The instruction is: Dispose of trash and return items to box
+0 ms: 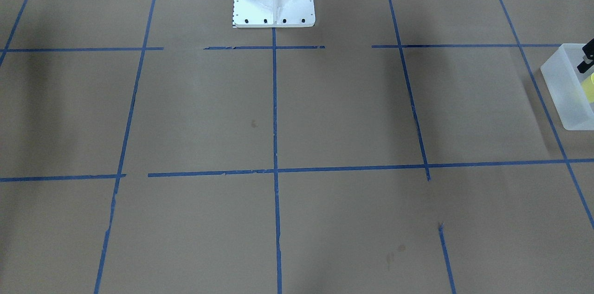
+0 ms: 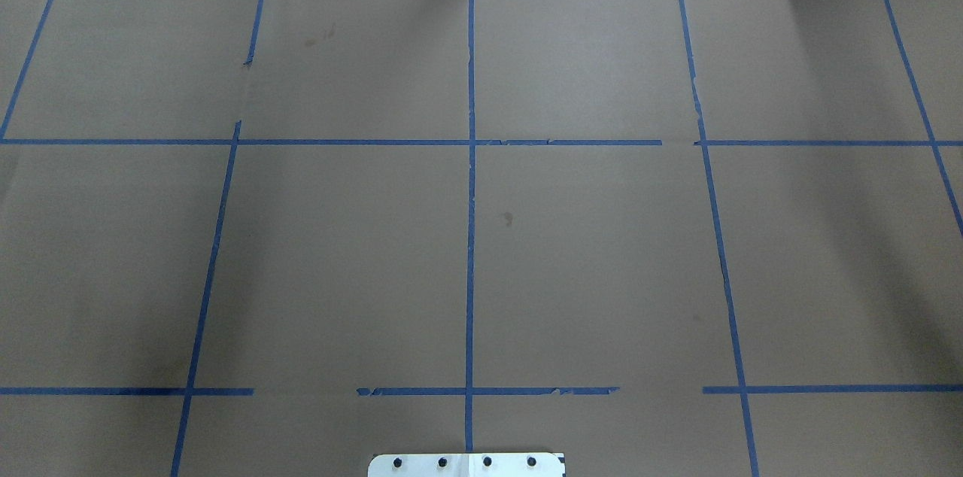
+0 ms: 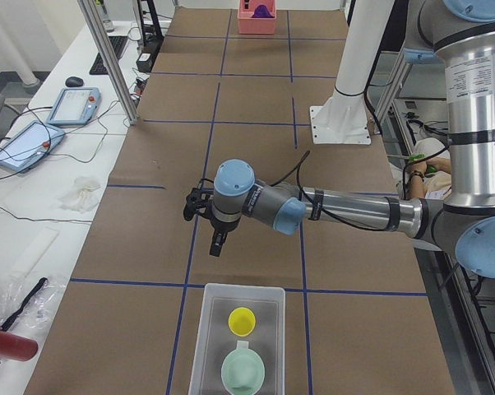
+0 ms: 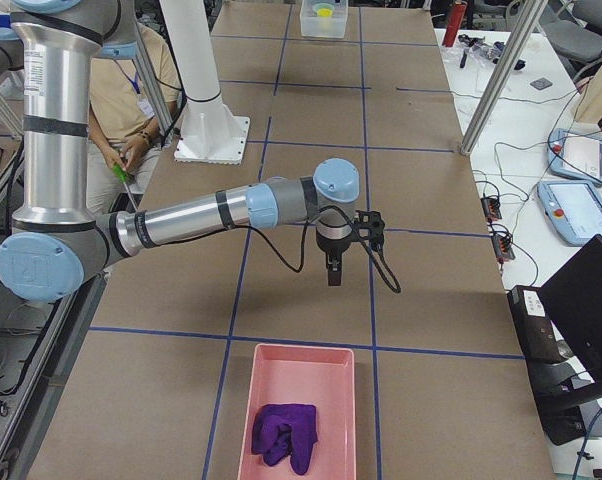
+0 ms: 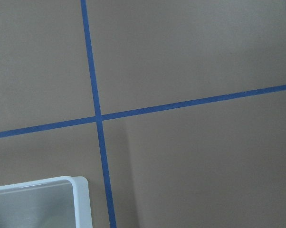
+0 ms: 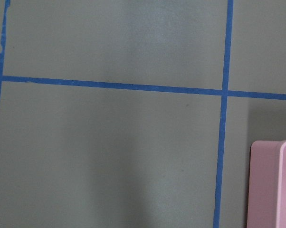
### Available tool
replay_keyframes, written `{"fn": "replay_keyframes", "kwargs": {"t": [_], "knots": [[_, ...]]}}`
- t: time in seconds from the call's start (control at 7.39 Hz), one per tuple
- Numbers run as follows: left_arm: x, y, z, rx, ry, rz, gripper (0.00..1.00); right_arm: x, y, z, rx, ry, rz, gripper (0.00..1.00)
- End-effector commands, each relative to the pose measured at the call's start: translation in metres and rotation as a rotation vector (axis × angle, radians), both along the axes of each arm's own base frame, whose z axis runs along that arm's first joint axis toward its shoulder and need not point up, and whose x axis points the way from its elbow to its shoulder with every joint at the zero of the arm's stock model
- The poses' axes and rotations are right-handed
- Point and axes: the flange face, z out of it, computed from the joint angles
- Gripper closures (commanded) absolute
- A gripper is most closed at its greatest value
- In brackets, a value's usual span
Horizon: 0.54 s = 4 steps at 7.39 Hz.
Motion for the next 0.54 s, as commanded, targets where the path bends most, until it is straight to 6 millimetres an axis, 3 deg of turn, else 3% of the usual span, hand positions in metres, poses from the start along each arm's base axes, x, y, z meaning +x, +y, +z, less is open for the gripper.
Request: {"fn": "replay_keyframes", "kwargs": {"t": [0.0,0.41], "knots": [[0.002,0.002,0.004,0.031,-0.045,0.118,0.00,0.000,-0.002,0.000,0.003,0.003,-0.002,0.00],[-0.013,-0.004,0.001,0.036,-0.048,0.115,0.00,0.000,-0.004,-0.001,0.006,0.001,-0.001,0.00]]}}
